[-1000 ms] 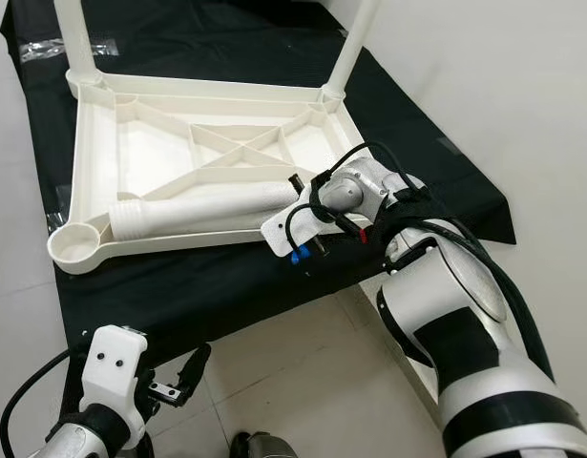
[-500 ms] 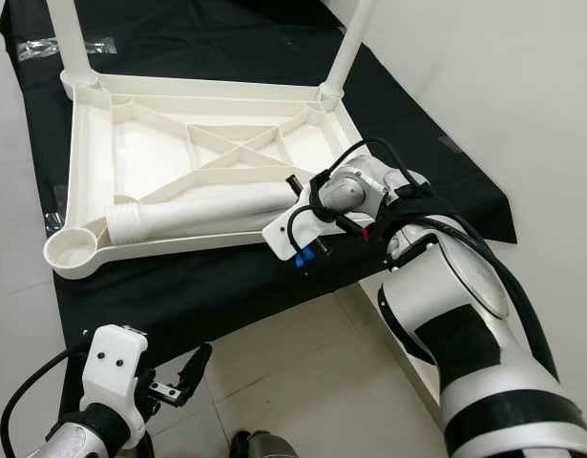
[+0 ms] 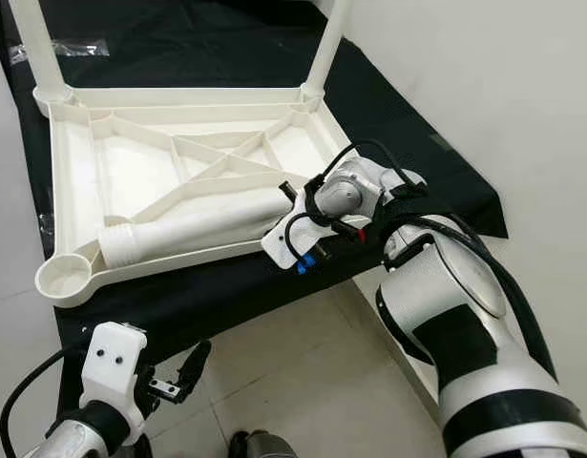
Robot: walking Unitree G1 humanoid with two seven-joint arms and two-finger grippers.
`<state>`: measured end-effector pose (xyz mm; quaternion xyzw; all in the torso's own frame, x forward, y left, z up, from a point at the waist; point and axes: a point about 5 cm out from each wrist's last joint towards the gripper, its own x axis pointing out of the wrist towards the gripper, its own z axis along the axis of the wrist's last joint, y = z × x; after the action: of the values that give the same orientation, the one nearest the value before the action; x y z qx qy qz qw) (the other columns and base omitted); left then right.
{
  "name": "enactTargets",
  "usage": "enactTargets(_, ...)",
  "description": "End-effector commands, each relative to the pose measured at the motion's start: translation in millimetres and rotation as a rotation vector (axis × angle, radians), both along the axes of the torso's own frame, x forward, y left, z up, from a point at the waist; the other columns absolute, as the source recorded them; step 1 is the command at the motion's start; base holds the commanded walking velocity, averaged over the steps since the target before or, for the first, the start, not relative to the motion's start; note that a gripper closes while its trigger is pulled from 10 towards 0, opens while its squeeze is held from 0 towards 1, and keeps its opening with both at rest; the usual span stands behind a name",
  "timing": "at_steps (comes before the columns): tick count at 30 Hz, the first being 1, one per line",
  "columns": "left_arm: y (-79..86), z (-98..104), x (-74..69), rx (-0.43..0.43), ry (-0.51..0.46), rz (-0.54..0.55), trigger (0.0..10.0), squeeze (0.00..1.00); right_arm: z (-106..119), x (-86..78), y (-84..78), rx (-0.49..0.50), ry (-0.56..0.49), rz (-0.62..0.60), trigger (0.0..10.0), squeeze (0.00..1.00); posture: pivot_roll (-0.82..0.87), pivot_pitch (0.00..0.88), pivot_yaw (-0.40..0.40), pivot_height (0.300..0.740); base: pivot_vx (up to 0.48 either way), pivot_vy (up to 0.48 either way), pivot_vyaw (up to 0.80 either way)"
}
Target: Building children table
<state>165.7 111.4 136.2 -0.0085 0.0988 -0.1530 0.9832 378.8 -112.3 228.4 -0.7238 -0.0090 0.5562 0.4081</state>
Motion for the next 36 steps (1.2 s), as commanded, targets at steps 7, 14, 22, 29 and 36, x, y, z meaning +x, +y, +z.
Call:
enactTargets(7,-1.7,-5,-1.1,-0.003,0.026,-0.005,10.0,0.0,-9,-3.5,13.6,0.058,0.023,0.035,10.0,1.0,0.08,0.207,-0.222,0.74,0.0,0.0,0.0)
enactTargets(14,-0.8,-6,0.2,-0.002,0.026,-0.004,10.0,0.0,-4,-4.2,1.1,0.033,0.101,-0.011,10.0,0.46,0.08,0.202,-0.219,0.74,0.0,0.0,0.0)
enactTargets(22,0.4,-7,2.5,-0.001,0.026,-0.005,10.0,0.0,17,-3.3,-13.9,0.047,0.176,-0.075,10.0,0.0,0.07,0.192,-0.215,0.74,0.0,0.0,0.0)
enactTargets(29,0.7,-10,4.5,0.0,0.029,-0.008,10.0,0.0,42,-2.3,-29.6,0.145,0.315,-0.185,10.0,0.0,0.07,0.176,-0.211,0.74,0.0,0.0,0.0)
enactTargets(36,-0.3,-10,4.6,0.002,0.028,-0.012,10.0,0.0,65,-4.7,-33.1,0.3,0.47,-0.199,10.0,0.0,0.08,0.163,-0.214,0.74,0.0,0.0,0.0)
